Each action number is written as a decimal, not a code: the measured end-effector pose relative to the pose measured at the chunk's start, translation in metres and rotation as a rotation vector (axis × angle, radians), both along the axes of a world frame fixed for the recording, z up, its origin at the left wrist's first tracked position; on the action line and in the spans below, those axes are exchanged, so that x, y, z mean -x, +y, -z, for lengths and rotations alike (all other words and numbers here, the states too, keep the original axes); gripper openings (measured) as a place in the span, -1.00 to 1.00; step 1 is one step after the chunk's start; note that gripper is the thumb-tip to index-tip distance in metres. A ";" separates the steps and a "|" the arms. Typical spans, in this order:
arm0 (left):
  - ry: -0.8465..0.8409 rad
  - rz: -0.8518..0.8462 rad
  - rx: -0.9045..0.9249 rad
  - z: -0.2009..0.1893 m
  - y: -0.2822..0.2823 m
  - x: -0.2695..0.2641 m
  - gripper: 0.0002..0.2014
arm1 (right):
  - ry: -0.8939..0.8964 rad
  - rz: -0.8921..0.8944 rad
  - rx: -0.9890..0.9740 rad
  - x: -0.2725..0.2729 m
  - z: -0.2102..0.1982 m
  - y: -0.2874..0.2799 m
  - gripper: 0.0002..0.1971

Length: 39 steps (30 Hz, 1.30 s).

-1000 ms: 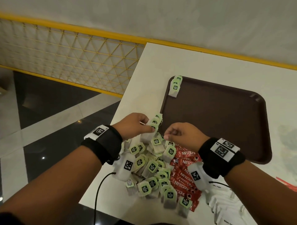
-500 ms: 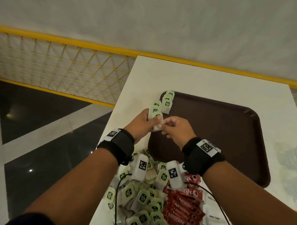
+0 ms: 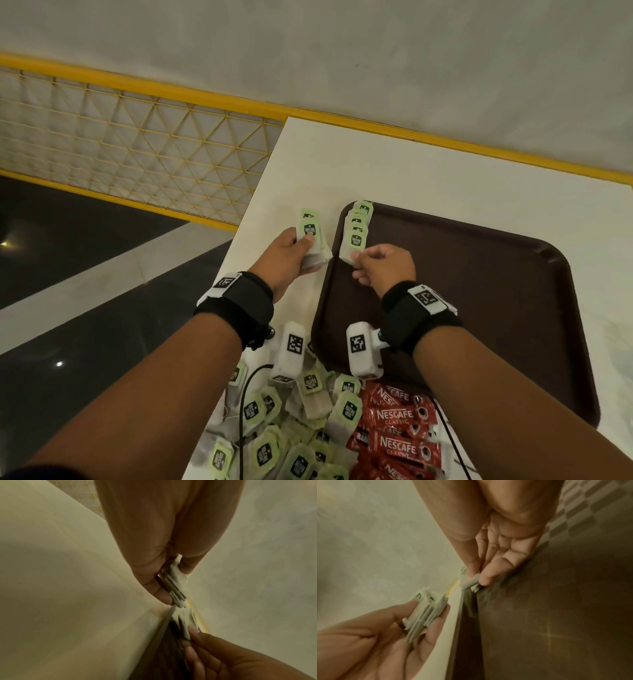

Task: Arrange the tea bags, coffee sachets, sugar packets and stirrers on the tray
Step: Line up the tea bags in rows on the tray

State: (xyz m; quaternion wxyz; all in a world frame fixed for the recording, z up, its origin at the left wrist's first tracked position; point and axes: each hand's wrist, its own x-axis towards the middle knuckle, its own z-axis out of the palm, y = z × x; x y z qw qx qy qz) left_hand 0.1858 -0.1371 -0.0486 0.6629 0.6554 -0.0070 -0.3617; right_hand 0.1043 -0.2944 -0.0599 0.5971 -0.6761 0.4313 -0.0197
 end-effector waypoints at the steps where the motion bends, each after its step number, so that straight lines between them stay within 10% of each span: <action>1: -0.007 0.003 -0.006 0.000 0.000 -0.001 -0.76 | 0.015 -0.009 0.038 -0.004 0.003 -0.001 -0.91; 12: -0.024 0.046 0.002 0.000 0.002 0.001 -0.74 | 0.063 -0.093 0.365 -0.008 0.004 -0.004 -0.72; 21: -0.028 0.154 0.012 0.006 -0.004 0.013 -0.67 | -0.197 -0.179 -0.003 0.008 -0.012 0.018 -0.95; 39: -0.006 0.061 -0.027 0.004 0.005 0.012 -0.78 | 0.105 -0.135 0.219 -0.002 0.006 -0.003 -0.83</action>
